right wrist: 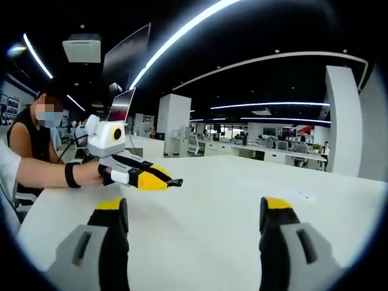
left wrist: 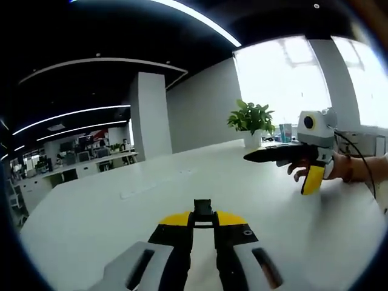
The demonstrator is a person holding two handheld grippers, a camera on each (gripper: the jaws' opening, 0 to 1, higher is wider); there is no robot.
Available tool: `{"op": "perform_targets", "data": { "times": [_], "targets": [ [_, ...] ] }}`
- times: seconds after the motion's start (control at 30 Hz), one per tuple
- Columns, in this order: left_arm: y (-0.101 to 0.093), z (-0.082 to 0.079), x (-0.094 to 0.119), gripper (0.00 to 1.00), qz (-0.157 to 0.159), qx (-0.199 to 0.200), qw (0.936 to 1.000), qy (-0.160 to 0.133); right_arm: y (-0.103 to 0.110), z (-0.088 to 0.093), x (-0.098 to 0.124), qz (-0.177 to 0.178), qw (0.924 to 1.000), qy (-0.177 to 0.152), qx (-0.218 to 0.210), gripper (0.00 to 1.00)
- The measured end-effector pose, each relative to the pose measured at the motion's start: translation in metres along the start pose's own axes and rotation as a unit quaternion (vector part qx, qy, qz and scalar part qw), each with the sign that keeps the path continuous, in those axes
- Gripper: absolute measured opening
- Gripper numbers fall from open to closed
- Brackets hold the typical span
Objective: Snap the two parts of the plastic buckle together until the buckle closes and remains connected.
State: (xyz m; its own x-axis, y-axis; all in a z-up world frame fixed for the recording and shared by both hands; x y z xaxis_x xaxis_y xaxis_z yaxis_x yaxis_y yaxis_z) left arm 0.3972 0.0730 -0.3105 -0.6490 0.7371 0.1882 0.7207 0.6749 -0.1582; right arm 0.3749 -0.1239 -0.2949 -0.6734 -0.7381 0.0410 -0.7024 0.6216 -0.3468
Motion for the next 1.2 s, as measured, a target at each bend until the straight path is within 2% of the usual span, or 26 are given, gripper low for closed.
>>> {"op": "perform_targets", "data": {
  "times": [0.07, 0.17, 0.33, 0.4, 0.8, 0.93, 1.2],
  "targets": [
    [0.005, -0.003, -0.003, 0.12, -0.004, -0.007, 1.0000, 0.000, -0.001, 0.002, -0.002, -0.001, 1.0000, 0.004, 0.001, 0.90],
    [0.006, -0.007, -0.011, 0.12, 0.003, 0.009, 1.0000, -0.003, -0.002, 0.004, -0.004, -0.003, 1.0000, 0.006, 0.001, 0.90],
    [0.010, -0.013, -0.021, 0.12, 0.005, 0.010, 0.9999, -0.004, 0.000, 0.003, -0.004, -0.005, 1.0000, 0.004, 0.002, 0.89],
    [0.012, -0.015, -0.025, 0.12, 0.014, 0.029, 0.9994, -0.011, 0.001, 0.002, -0.003, -0.006, 1.0000, -0.001, -0.001, 0.89],
    [0.005, -0.007, -0.045, 0.12, 0.017, 0.010, 0.9998, 0.010, 0.002, 0.000, -0.001, -0.007, 0.9999, -0.007, -0.003, 0.88],
    [0.007, -0.009, -0.047, 0.12, 0.022, 0.022, 0.9995, 0.006, 0.001, 0.000, -0.001, -0.007, 0.9999, -0.007, -0.006, 0.88],
    [0.028, -0.015, -0.066, 0.12, 0.016, 0.021, 0.9996, 0.006, 0.003, 0.000, -0.001, -0.014, 0.9999, -0.006, -0.008, 0.88]
  ]
}}
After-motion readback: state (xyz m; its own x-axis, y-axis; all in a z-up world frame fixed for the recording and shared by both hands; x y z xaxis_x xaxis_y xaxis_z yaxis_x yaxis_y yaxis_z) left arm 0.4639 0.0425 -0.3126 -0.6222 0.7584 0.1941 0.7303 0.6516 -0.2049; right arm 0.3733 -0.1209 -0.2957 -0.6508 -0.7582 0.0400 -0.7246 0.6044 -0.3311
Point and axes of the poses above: the point that each gripper's makers call its tool centre point, and the gripper's own axes: x roughly backward along the fingers, y roughly to its left, z roughly out of its underside, the point moved 7 cm from there along x, roughly backward along the fingers, and after that the axes turned 13 degrees about x, right-handed, at the moved point
